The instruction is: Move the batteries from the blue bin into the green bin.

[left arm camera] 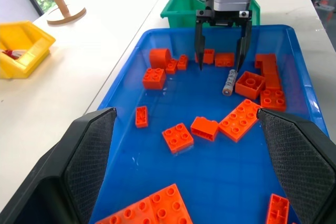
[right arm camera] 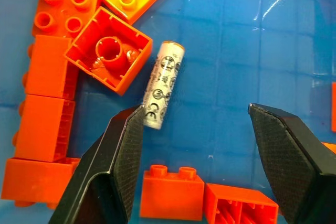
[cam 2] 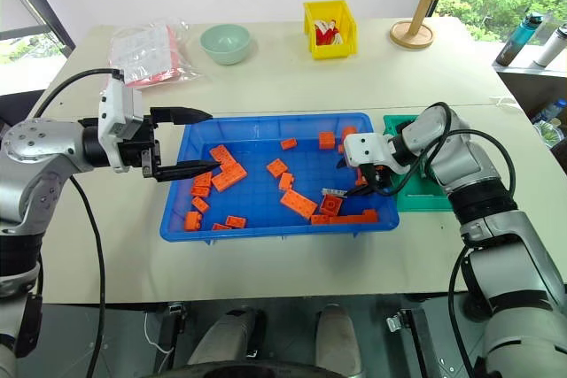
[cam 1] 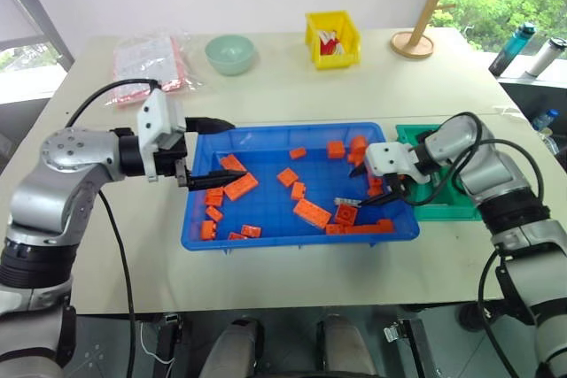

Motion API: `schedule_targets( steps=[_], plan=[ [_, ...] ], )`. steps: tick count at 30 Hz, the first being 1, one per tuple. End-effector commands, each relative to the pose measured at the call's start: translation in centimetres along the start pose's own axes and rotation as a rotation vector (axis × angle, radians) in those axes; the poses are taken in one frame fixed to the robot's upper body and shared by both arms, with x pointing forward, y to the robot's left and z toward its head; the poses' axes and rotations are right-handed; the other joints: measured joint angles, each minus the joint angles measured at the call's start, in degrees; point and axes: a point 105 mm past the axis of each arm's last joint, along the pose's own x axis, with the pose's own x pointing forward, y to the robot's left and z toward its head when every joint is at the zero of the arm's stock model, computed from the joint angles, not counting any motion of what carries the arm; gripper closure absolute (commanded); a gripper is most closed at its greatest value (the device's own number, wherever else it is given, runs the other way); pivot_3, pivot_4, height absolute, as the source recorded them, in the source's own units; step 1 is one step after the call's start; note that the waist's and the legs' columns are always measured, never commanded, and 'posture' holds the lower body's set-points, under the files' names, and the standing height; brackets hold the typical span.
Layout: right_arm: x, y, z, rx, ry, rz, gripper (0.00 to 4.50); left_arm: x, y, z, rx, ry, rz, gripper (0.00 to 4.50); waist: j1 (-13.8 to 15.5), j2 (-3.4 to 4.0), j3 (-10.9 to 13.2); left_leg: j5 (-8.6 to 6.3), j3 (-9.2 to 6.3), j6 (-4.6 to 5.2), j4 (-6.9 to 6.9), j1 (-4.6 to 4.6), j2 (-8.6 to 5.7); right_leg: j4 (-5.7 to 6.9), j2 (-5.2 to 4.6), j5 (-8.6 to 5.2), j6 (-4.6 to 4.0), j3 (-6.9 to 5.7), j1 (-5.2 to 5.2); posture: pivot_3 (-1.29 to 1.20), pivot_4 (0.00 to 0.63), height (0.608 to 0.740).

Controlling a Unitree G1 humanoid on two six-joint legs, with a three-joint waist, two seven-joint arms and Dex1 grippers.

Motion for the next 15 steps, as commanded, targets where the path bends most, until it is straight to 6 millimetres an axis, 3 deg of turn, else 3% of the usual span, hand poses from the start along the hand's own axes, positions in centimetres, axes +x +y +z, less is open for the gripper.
schedule_targets(
  steps=[1,10,15],
  plan=[
    [1.7,1.2,0.4,0.003,-0.010,0.058,1.29,0.0,0.4,1.0,0.054,-0.020,0.006,0.00,-0.02,0.00,0.00,0.00,0.00,0.00,0.00,0.00,0.00,0.00,0.00,0.00,0.00,0.00,0.00,0.00,0.150,0.719],
    [1.2,2.0,4.2,-0.011,0.009,0.105,1.29,0.1,0.6,1.0,0.063,-0.024,0.003,0.00,0.33,0.20,0.12,0.00,0.01,0.00,0.01,-0.16,-0.10,0.02,-0.10,0.00,0.00,0.01,-0.17,0.00,0.150,0.719],
    [1.5,2.0,4.4,-0.023,0.031,0.099,1.29,0.3,0.6,1.0,0.065,-0.035,0.009,0.00,0.32,0.19,0.12,0.00,-0.02,0.00,0.01,-0.16,-0.10,0.01,-0.09,0.00,0.00,0.01,-0.15,0.00,0.150,0.719]
  ],
)
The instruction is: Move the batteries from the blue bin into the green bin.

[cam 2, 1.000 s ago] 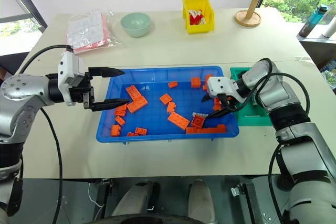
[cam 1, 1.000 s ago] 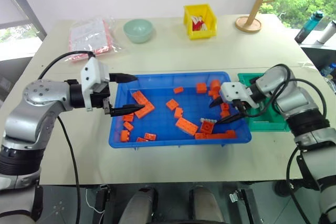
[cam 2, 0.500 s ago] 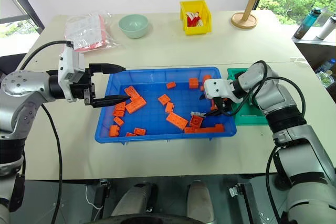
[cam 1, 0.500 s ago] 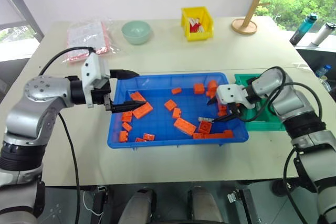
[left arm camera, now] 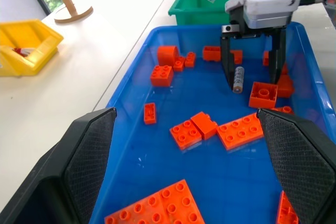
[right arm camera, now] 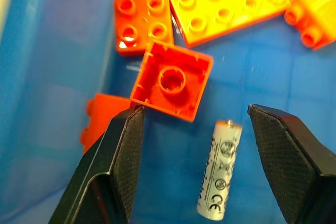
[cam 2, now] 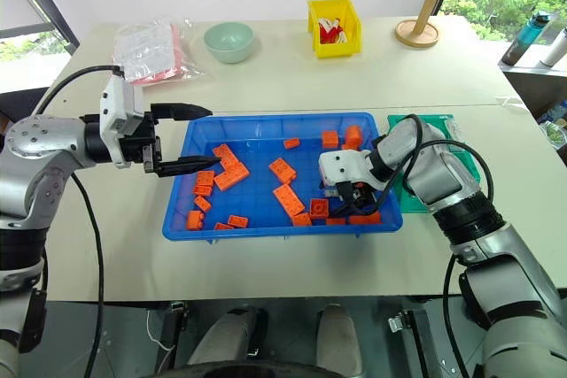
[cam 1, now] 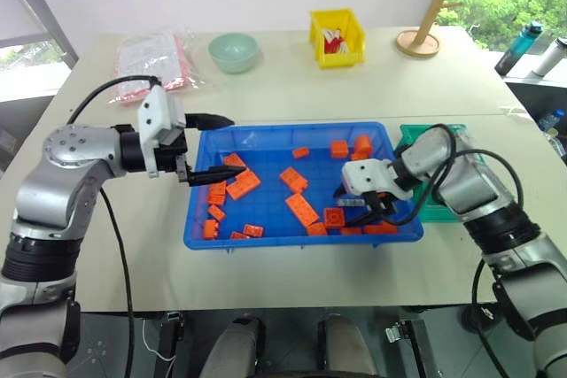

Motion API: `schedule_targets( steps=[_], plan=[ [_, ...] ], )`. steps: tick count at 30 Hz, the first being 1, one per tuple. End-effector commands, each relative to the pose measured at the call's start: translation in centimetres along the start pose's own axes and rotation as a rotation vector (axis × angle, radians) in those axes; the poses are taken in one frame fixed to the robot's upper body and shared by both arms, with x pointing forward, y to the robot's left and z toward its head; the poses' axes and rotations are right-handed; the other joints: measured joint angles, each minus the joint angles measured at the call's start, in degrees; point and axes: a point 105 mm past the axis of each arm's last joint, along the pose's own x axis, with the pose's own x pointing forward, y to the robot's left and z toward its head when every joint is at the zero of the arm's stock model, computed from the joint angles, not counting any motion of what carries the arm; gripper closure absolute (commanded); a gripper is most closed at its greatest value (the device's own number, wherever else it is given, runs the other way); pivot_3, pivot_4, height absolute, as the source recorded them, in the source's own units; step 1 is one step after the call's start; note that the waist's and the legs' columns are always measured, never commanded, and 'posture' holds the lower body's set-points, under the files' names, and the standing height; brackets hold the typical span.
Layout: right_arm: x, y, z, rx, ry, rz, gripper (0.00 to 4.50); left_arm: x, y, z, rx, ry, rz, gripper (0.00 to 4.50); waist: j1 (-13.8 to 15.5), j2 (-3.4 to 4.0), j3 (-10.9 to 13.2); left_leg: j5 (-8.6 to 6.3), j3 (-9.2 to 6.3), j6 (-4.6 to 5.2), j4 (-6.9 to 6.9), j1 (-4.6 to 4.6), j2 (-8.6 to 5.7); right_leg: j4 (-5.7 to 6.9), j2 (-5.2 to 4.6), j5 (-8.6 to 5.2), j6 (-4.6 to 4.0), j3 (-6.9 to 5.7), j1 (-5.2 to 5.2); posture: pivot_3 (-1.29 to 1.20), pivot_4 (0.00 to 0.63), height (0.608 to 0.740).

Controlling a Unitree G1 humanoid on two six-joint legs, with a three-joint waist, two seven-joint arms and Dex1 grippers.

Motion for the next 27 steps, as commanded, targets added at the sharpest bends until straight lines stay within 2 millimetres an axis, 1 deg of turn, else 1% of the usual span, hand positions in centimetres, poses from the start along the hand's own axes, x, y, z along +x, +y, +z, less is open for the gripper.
schedule_targets(
  steps=[1,8,12,15,17,20,21,24,25,27],
  plan=[
    [-0.2,-0.8,0.4,-0.015,0.018,-0.039,1.29,0.1,0.2,1.0,0.048,-0.023,0.005,0.00,-0.07,0.00,0.00,0.00,0.01,0.00,0.00,0.00,0.00,0.00,0.00,0.00,0.00,0.00,0.00,0.00,0.150,0.719],
    [0.0,-1.9,-1.4,0.047,0.043,-0.080,1.29,-0.1,0.3,0.8,0.047,-0.019,0.011,0.00,-0.08,0.00,0.00,0.00,0.03,0.00,-0.02,0.00,0.01,0.00,0.00,0.00,0.00,0.00,-0.02,0.00,0.150,0.719],
    [-0.5,-2.8,-1.4,0.103,0.025,-0.114,1.29,-0.2,0.4,0.8,0.051,-0.017,0.014,0.00,-0.14,0.00,0.00,0.00,0.03,0.00,-0.02,0.00,0.02,0.00,0.01,0.00,0.00,0.00,-0.02,0.00,0.150,0.719],
    [-0.7,-2.7,-1.6,0.114,0.031,-0.103,1.29,-0.1,0.4,0.9,0.054,-0.018,0.013,0.00,-0.08,0.00,0.00,0.00,0.03,0.00,-0.03,0.00,0.02,0.00,0.01,0.00,0.00,0.00,-0.04,0.00,0.150,0.719],
    [-0.5,-2.1,-1.9,0.111,0.048,-0.079,1.29,0.0,0.4,0.9,0.057,-0.020,0.011,0.00,-0.06,0.00,0.00,0.00,0.02,0.00,-0.03,0.00,0.00,0.00,-0.01,0.00,0.00,0.00,-0.03,0.00,0.150,0.719],
    [-0.1,-1.7,-2.1,0.104,0.054,-0.068,2.01,0.1,0.5,0.9,0.060,-0.023,0.008,0.00,-0.08,0.00,0.00,0.00,0.02,0.00,-0.03,0.00,0.00,0.00,-0.01,0.00,0.00,0.00,-0.02,0.00,0.150,0.719],
    [0.0,-1.6,-2.0,0.105,0.048,-0.065,2.46,0.2,0.5,0.9,0.060,-0.024,0.008,0.00,-0.12,0.00,0.00,0.00,0.02,0.00,-0.03,0.00,0.00,0.00,0.00,0.00,0.00,0.00,-0.03,0.00,0.150,0.719],
    [0.0,-1.6,-1.4,0.106,0.021,-0.074,4.04,0.2,0.5,0.8,0.061,-0.023,0.004,0.00,-0.13,0.00,0.00,0.00,0.02,0.00,-0.04,0.00,0.01,0.00,0.01,0.00,0.00,0.00,-0.03,0.00,0.150,0.719],
    [0.0,-1.7,-1.1,0.105,0.006,-0.080,4.44,0.1,0.5,0.8,0.061,-0.022,0.003,0.00,-0.13,0.00,0.00,0.00,0.02,0.00,-0.04,0.00,0.01,0.00,0.00,0.00,0.00,0.00,-0.04,0.00,0.150,0.719],
    [-0.2,-1.9,-0.3,0.103,-0.028,-0.101,4.48,0.1,0.6,0.7,0.059,-0.020,0.002,0.00,-0.13,0.00,0.00,0.00,0.02,0.00,-0.04,0.00,0.02,0.00,0.01,0.00,0.00,0.00,-0.04,0.00,0.150,0.719]
  ],
)
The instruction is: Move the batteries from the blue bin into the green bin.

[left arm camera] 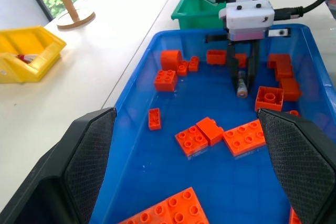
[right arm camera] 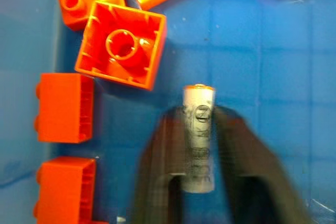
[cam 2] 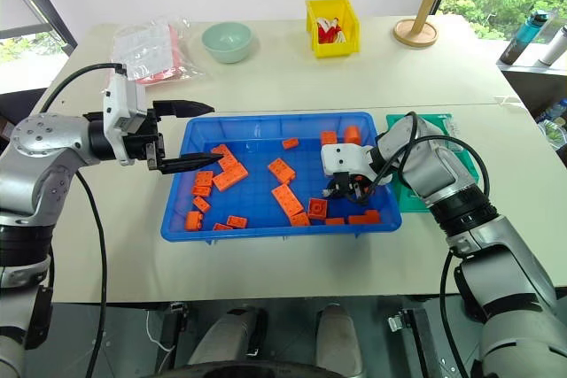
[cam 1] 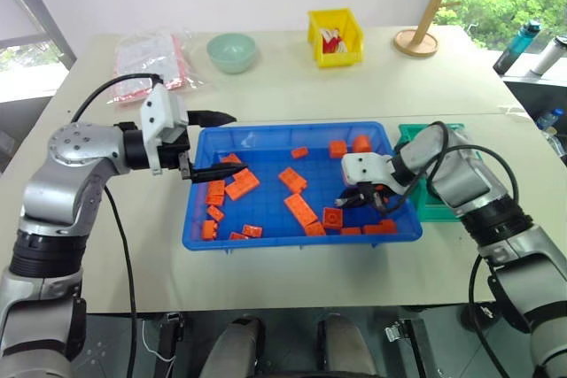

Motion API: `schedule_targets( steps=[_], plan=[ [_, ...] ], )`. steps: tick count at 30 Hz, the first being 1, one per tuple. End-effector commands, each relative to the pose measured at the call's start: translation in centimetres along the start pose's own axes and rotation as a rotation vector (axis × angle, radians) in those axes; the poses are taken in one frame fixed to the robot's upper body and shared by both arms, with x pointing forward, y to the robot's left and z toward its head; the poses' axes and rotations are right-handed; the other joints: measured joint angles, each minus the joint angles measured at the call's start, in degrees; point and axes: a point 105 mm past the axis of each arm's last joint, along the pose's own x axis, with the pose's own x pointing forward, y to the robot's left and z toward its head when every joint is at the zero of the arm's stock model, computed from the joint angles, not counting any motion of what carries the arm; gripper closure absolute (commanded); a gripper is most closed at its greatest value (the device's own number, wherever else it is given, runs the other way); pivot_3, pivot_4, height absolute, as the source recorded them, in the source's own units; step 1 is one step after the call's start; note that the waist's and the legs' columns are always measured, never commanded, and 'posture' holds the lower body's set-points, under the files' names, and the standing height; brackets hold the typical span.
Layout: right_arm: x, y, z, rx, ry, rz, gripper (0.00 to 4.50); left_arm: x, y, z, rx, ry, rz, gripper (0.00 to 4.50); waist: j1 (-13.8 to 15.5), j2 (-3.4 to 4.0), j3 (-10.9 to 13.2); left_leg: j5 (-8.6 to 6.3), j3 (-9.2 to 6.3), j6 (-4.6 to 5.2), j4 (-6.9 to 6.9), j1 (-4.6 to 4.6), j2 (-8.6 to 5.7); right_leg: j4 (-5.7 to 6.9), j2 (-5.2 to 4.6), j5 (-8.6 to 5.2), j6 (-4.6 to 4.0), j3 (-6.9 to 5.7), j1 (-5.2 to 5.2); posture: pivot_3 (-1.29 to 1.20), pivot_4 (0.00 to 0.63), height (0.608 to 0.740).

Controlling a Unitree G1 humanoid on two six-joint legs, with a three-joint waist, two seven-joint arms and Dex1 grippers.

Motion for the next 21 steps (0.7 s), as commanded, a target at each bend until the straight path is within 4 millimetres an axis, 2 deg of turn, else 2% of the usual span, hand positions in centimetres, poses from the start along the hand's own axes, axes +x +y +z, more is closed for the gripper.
schedule_targets(
  steps=[1,2,4,6,7,9,12,14,16,21],
  plan=[
    [-0.9,-0.4,2.0,-0.016,-0.082,-0.057,4.48,-0.2,0.2,0.9,0.048,-0.013,-0.003,0.00,0.00,0.00,0.00,0.00,0.00,0.00,0.00,0.00,0.00,0.00,0.00,0.00,0.00,0.00,0.00,0.00,0.150,0.719],
    [-1.3,-0.7,2.8,-0.013,-0.114,-0.090,4.48,-0.3,0.2,0.8,0.044,-0.010,0.000,0.00,0.01,0.00,0.00,0.00,0.00,0.00,0.00,0.00,0.00,0.00,0.00,0.00,0.00,0.00,-0.01,0.00,0.150,0.719],
    [-3.6,-1.8,5.0,0.029,-0.226,-0.207,4.48,-0.6,0.3,0.3,0.030,0.001,0.011,0.00,0.02,0.01,0.01,0.00,0.01,0.00,0.00,0.00,0.00,0.00,-0.01,0.00,0.00,0.00,-0.01,0.00,0.150,0.719],
    [-6.7,-2.8,6.1,0.102,-0.322,-0.352,4.48,-0.9,0.5,-0.1,0.013,0.008,0.028,0.00,0.05,0.02,0.01,0.00,0.00,0.00,0.00,-0.02,0.00,0.01,-0.01,0.00,0.00,0.00,-0.02,0.00,0.150,0.719],
    [-8.7,-3.2,5.8,0.156,-0.357,-0.442,4.48,-1.2,0.6,-0.3,0.001,0.009,0.040,0.00,0.11,0.03,0.02,0.00,0.00,0.00,0.00,-0.03,0.00,0.01,-0.01,0.00,0.00,0.00,-0.03,0.00,0.150,0.719],
    [-12.2,-3.5,4.6,0.271,-0.396,-0.591,4.48,-1.6,0.8,-0.6,-0.017,0.013,0.061,0.00,0.45,0.02,0.02,0.00,-0.06,0.00,0.01,-0.04,-0.04,0.02,-0.03,0.00,0.00,0.00,0.00,0.00,0.150,0.719],
    [-15.0,-3.1,2.7,0.403,-0.414,-0.713,4.48,-2.1,0.9,-1.0,-0.031,0.016,0.079,0.00,1.08,0.01,0.01,0.00,-0.10,0.00,0.02,-0.04,-0.13,0.01,-0.09,0.00,-0.01,0.01,0.03,0.00,0.150,0.719],
    [-16.8,-2.1,-0.2,0.555,-0.410,-0.812,4.48,-2.5,1.0,-1.2,-0.040,0.021,0.101,0.00,1.43,0.00,0.00,0.00,-0.07,0.01,0.01,-0.04,-0.11,0.00,-0.09,0.00,-0.01,0.01,0.03,0.00,0.150,0.719],
    [-17.1,-0.5,-2.8,0.625,-0.334,-0.866,4.48,-2.8,1.2,-1.3,-0.046,0.022,0.119,0.00,1.67,0.00,0.00,0.00,-0.01,0.01,0.00,-0.04,-0.10,0.00,-0.10,0.00,-0.01,0.03,0.02,0.00,0.150,0.719],
    [-16.5,1.7,-6.1,0.708,-0.239,-0.914,4.48,-3.1,1.6,-1.3,-0.049,0.021,0.138,0.00,1.42,0.03,0.01,-0.01,0.11,0.02,0.00,-0.03,-0.09,0.02,-0.14,0.00,0.00,0.05,0.00,0.00,0.150,0.719]
  ],
)
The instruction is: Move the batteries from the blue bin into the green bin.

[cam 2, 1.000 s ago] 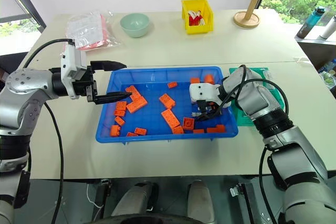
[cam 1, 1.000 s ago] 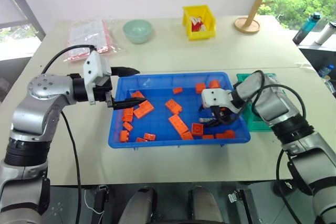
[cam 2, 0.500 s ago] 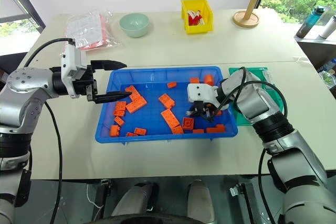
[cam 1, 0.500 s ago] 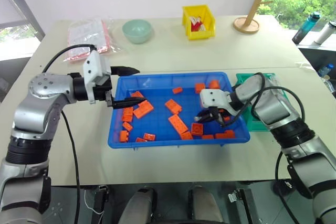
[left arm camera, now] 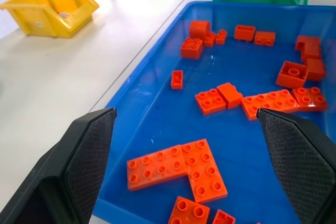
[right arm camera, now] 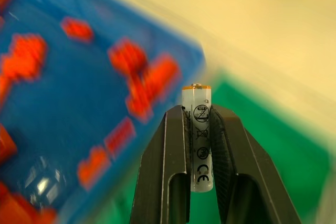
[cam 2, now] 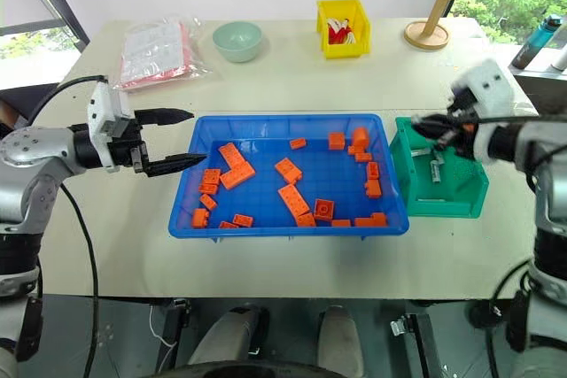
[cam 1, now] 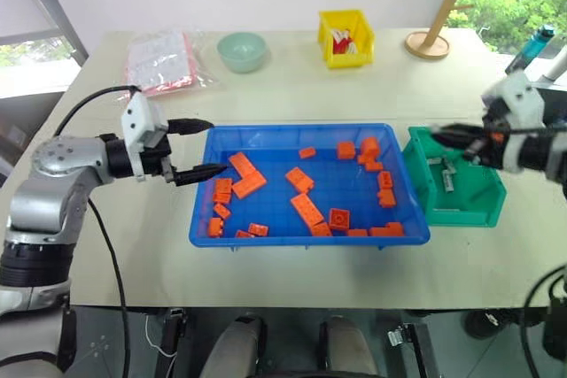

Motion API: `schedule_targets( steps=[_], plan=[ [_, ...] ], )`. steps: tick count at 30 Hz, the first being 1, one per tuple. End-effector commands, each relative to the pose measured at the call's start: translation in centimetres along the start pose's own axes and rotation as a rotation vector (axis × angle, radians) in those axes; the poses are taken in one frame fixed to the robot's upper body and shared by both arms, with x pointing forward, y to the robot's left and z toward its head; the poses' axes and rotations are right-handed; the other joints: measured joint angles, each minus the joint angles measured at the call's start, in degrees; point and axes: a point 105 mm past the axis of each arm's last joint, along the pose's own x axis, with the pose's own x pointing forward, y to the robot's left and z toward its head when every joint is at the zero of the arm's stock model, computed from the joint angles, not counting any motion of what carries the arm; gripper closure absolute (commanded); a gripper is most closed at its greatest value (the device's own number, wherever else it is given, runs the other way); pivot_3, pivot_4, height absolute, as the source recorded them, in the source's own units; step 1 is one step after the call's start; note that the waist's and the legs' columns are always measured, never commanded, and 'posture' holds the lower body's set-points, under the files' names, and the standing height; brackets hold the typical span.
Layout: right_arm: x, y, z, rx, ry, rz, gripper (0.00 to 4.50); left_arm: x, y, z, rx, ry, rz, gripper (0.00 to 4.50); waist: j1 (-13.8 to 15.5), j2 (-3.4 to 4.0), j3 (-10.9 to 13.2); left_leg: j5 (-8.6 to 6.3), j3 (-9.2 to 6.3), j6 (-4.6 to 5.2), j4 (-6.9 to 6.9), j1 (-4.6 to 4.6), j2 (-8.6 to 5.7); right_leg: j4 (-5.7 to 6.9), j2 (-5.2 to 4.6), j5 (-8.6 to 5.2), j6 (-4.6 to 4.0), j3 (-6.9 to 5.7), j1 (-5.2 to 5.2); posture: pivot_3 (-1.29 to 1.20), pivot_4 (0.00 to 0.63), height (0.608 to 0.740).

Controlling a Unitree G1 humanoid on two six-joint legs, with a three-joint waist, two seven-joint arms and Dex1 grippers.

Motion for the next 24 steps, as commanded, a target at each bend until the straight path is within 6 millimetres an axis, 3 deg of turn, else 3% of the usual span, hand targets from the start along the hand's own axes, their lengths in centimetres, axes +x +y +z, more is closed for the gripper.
schedule_targets(
  steps=[1,2,5,10,17,21,24],
  plan=[
    [-1.6,-1.0,0.4,-0.048,-0.032,-0.089,4.48,-0.6,0.8,1.1,0.035,-0.025,0.035,0.00,-0.21,0.01,0.00,0.00,0.05,0.00,0.00,0.01,0.04,0.00,0.02,0.00,0.00,0.00,-0.01,0.00,0.150,0.719],
    [-1.7,-1.2,0.1,-0.036,-0.027,-0.099,4.48,-0.6,0.9,1.2,0.034,-0.027,0.039,0.00,-0.24,0.02,0.00,0.00,0.07,0.00,-0.01,0.02,0.07,0.00,0.04,0.00,0.00,0.00,0.00,0.00,0.150,0.719],
    [-1.8,-1.2,-0.5,0.014,-0.032,-0.103,2.97,-0.4,1.1,1.4,0.034,-0.033,0.044,0.00,-0.22,0.03,0.00,0.00,0.10,0.00,-0.01,0.03,0.09,0.00,0.05,0.00,0.00,0.00,-0.01,0.00,0.150,0.719],
    [-1.9,-1.3,-1.3,-0.049,-0.016,-0.113,0.49,-0.4,1.3,1.7,0.034,-0.038,0.048,0.00,0.12,0.03,0.00,0.00,0.08,0.00,0.01,0.03,0.05,-0.01,0.02,0.00,0.00,0.00,0.03,0.00,0.150,0.719],
    [-4.0,1.2,-1.2,-0.160,-0.138,0.161,0.49,-1.8,1.3,2.0,-0.003,-0.034,0.064,0.00,0.04,0.03,0.00,0.00,0.05,0.01,0.01,0.03,0.05,-0.03,0.05,0.00,0.00,-0.01,0.09,0.00,0.150,0.719],
    [-5.9,0.4,0.5,-0.164,-0.175,0.225,0.49,-4.0,1.2,2.1,-0.027,0.008,0.071,0.00,-0.46,0.09,0.04,-0.01,0.11,0.01,-0.02,0.09,0.11,-0.04,0.09,0.00,0.01,-0.01,0.08,0.00,0.150,0.719],
    [-6.9,0.0,-0.4,-0.161,-0.123,0.272,0.49,-5.2,1.3,2.0,-0.005,0.056,0.082,0.00,-0.28,0.09,0.04,0.00,0.09,0.01,-0.05,0.15,0.19,-0.08,0.13,0.00,0.01,-0.03,0.14,0.00,0.150,0.719]
  ],
)
